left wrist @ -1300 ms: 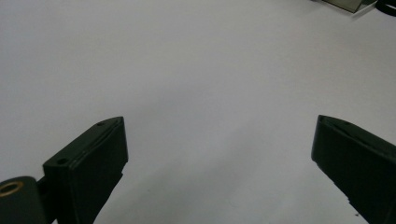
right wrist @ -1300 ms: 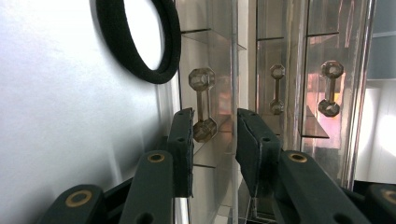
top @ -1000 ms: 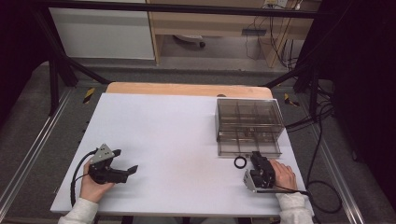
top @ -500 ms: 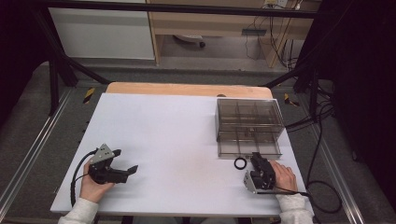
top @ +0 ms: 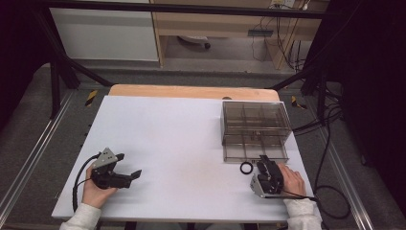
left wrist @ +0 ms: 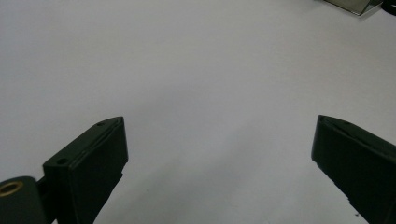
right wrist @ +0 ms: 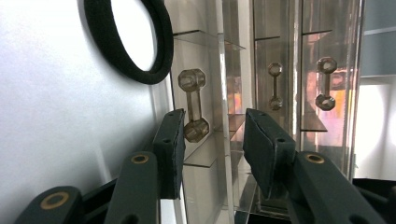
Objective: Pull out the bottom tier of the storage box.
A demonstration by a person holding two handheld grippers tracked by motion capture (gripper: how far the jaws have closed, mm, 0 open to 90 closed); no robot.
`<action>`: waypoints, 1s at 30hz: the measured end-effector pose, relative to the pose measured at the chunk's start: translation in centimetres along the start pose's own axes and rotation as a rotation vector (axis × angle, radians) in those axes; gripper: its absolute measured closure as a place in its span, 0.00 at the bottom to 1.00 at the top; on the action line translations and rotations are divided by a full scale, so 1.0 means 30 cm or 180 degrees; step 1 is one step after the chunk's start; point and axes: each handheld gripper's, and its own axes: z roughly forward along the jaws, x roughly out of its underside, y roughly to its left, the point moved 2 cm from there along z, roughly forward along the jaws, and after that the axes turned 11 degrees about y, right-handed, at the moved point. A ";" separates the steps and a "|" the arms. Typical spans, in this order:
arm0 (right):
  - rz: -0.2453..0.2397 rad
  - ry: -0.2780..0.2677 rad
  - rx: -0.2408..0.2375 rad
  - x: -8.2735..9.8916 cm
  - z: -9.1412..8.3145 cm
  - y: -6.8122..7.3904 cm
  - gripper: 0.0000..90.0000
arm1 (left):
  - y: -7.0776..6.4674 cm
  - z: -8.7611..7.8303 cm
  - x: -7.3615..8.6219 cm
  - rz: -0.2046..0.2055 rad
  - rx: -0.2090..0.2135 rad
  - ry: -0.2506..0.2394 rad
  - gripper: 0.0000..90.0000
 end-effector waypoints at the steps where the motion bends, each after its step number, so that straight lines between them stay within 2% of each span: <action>1: 0.0044 -0.0004 -0.0028 0.002 0.001 0.000 0.65 | 0.000 0.000 0.000 0.0001 0.0000 0.0001 0.04; 3: 0.0061 -0.0007 -0.0053 0.004 -0.001 -0.007 0.63 | 0.000 0.000 0.000 -0.0001 0.0001 -0.0002 0.04; 8: 0.0206 -0.0010 -0.0168 0.007 -0.005 -0.021 0.59 | 0.000 0.001 0.000 0.0002 0.0001 0.0005 0.04; 10: 0.0299 -0.0013 -0.0267 0.011 -0.006 -0.029 0.54 | 0.001 0.000 0.000 0.0001 0.0000 0.0003 0.04; 12: 0.0353 -0.0021 -0.0281 0.013 -0.008 -0.031 0.53 | 0.001 0.000 0.000 0.0001 0.0000 0.0005 0.04; 13: 0.0484 0.0004 -0.0359 0.018 -0.011 -0.041 0.51 | 0.001 0.001 0.000 0.0002 0.0005 0.0008 0.04; 14: 0.0528 -0.0012 -0.0355 0.019 -0.012 -0.046 0.50 | 0.000 0.001 0.000 0.0007 0.0001 0.0011 0.04; 19: 0.0831 -0.0030 -0.0547 0.027 -0.019 -0.066 0.43 | 0.001 0.002 0.001 0.0006 0.0003 0.0015 0.04; 20: 0.0859 -0.0054 -0.0530 0.029 -0.019 -0.069 0.42 | 0.001 0.002 0.001 0.0004 0.0004 0.0014 0.04; 24: 0.1153 -0.0083 -0.0760 0.034 -0.017 -0.079 0.37 | 0.000 0.002 0.001 0.0002 0.0003 0.0013 0.04; 28: 0.1352 -0.0142 -0.0916 0.036 -0.018 -0.087 0.34 | 0.001 0.002 0.001 -0.0002 0.0002 0.0020 0.04; 30: 0.1500 -0.0172 -0.1006 0.035 -0.022 -0.094 0.32 | 0.001 0.002 0.001 -0.0002 0.0002 0.0019 0.04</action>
